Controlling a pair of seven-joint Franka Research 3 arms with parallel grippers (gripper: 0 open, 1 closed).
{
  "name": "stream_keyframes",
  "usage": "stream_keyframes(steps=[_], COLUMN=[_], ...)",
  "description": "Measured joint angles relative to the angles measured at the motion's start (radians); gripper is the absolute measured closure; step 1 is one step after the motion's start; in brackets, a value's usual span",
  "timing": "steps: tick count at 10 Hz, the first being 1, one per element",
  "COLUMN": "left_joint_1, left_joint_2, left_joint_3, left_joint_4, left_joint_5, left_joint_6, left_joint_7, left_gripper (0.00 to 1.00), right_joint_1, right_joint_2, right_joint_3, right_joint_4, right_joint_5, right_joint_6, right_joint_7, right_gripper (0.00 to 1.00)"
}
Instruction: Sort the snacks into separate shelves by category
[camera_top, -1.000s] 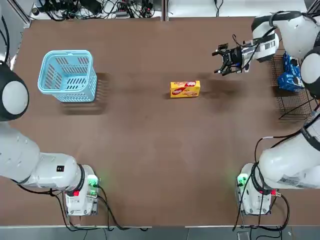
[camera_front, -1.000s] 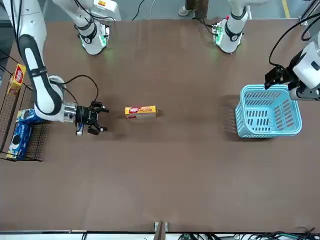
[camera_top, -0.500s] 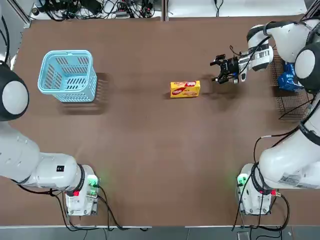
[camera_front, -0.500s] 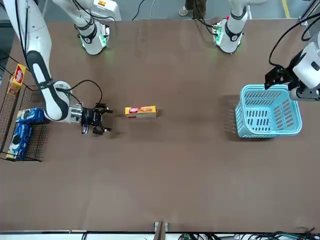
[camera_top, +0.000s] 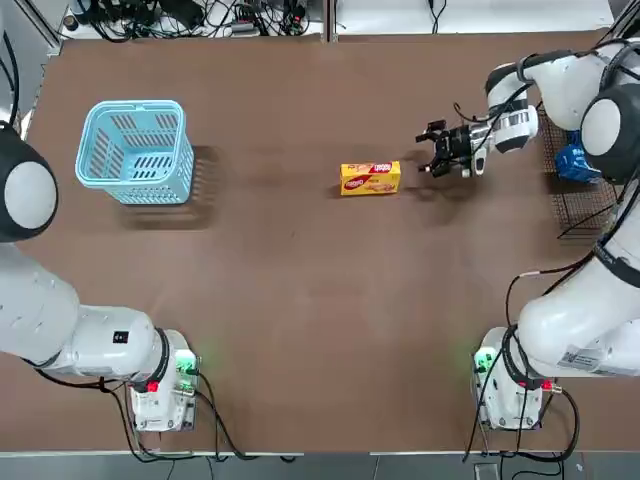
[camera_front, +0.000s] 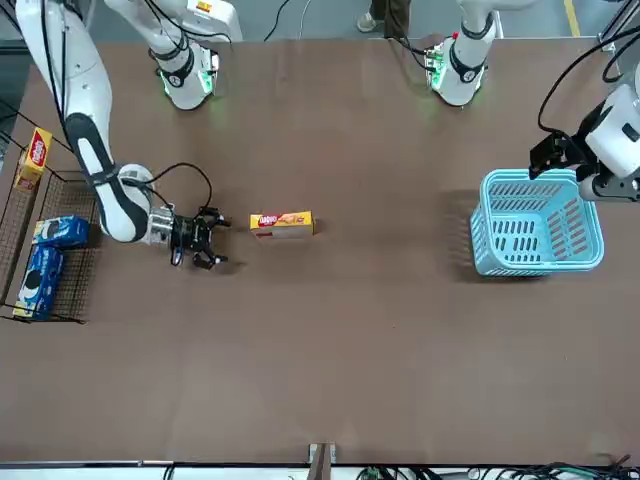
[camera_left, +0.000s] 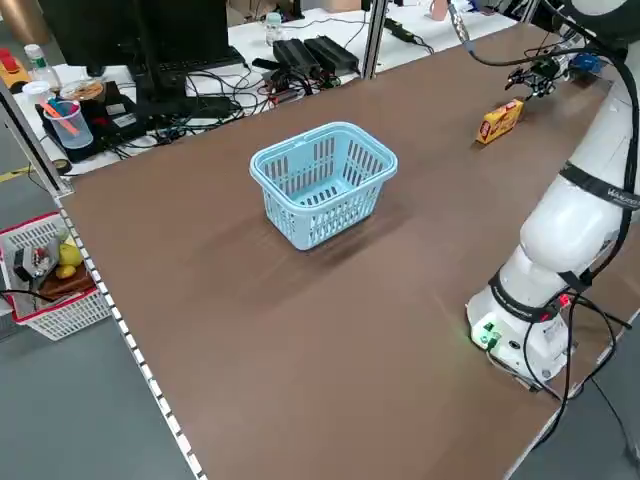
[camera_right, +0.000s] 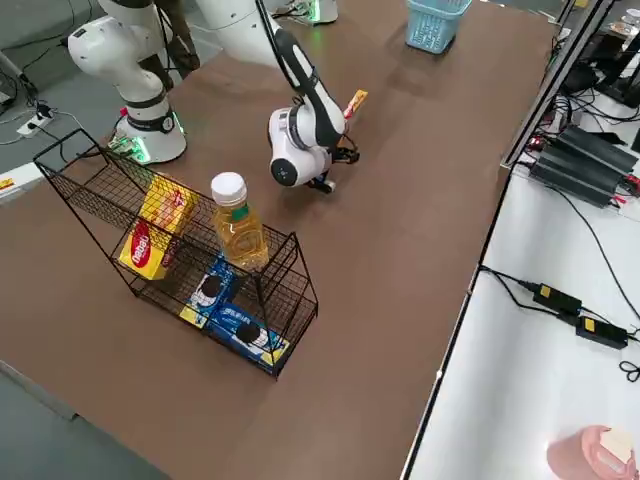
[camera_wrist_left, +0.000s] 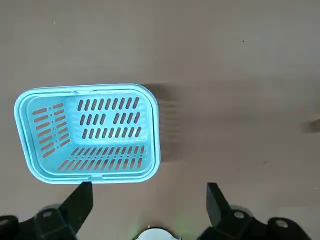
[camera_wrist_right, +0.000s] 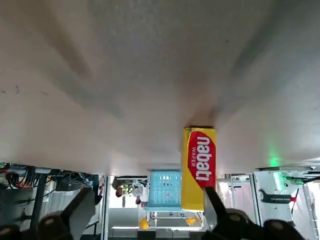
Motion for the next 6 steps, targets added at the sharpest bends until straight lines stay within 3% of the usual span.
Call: stream_keyframes(steps=[6], left_joint_1=[0.001], left_joint_2=[0.009], left_joint_3=[0.000], left_joint_4=[0.000], left_joint_5=[0.005], left_joint_6=[0.000], left_joint_7=[0.000], left_gripper=[0.00], right_joint_1=[0.017], right_joint_2=[0.013], right_joint_3=[0.005], right_joint_4=[-0.008], right_joint_5=[0.070], right_joint_6=[0.000], right_joint_7=[-0.002], right_gripper=[0.03])
